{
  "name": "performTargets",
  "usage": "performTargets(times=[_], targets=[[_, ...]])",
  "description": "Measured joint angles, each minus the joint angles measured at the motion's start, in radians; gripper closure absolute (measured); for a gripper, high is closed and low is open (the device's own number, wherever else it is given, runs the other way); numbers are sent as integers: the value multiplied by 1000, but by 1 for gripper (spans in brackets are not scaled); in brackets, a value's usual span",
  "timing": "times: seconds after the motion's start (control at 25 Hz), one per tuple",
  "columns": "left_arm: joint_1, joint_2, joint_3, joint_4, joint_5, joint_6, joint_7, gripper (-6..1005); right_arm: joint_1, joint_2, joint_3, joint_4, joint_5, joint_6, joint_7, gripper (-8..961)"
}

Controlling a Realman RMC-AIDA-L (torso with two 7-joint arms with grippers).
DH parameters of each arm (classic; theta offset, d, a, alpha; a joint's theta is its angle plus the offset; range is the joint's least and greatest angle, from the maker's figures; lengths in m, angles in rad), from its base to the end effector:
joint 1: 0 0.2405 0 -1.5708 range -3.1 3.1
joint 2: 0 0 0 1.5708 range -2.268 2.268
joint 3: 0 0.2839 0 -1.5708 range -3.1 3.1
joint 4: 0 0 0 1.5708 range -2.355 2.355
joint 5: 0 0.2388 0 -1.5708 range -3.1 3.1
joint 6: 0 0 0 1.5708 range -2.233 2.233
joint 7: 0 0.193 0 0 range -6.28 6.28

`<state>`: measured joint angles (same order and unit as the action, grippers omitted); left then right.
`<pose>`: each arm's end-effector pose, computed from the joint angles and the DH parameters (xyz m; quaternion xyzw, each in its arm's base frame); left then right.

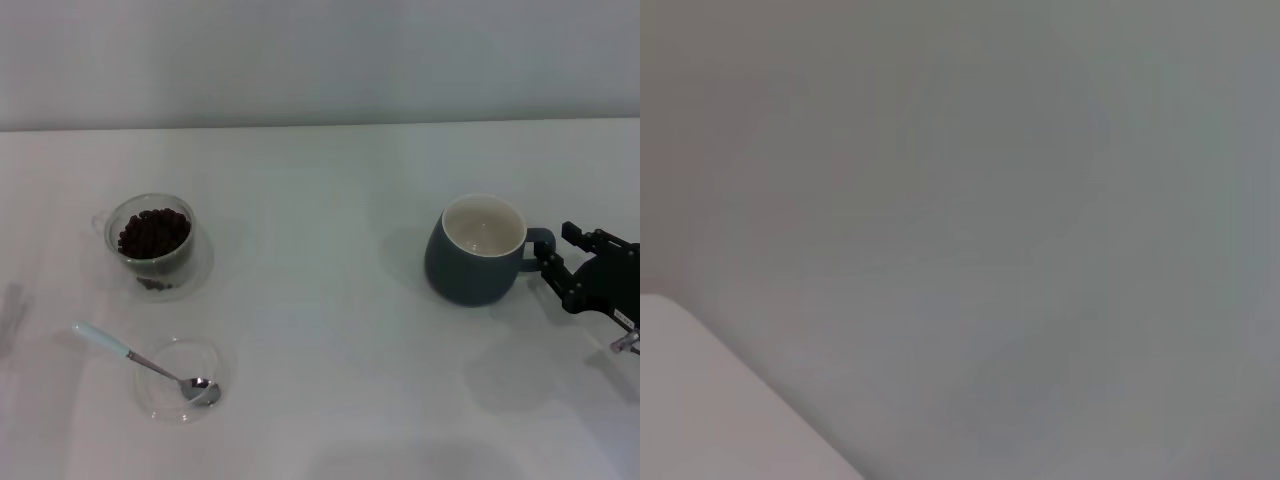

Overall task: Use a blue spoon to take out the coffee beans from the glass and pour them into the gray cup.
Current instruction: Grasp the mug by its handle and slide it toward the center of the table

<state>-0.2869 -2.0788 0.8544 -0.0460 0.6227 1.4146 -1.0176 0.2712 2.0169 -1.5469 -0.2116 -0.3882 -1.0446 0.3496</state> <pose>-0.4224 0.3127 -0.0233 -0.5255 -0.4822 -0.5112 0.4796 0.4201 0.3482 -0.0618 -0.8127 0.2175 0.1887 0.5066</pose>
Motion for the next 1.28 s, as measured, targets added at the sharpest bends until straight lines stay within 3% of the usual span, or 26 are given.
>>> performTargets(times=[0.84,1.04,1.28], targets=[[-10,-3,0,-4,0,-7,4,123,7,3,-1,0,6,22,1,648],[-14,-3,0,-5,0,-7,4,122,12,4,-1,-1,3,21,4,819],[-16,-4,0,-6,2,-7,5,122,14,5,-28,-5,8,22,6,821]])
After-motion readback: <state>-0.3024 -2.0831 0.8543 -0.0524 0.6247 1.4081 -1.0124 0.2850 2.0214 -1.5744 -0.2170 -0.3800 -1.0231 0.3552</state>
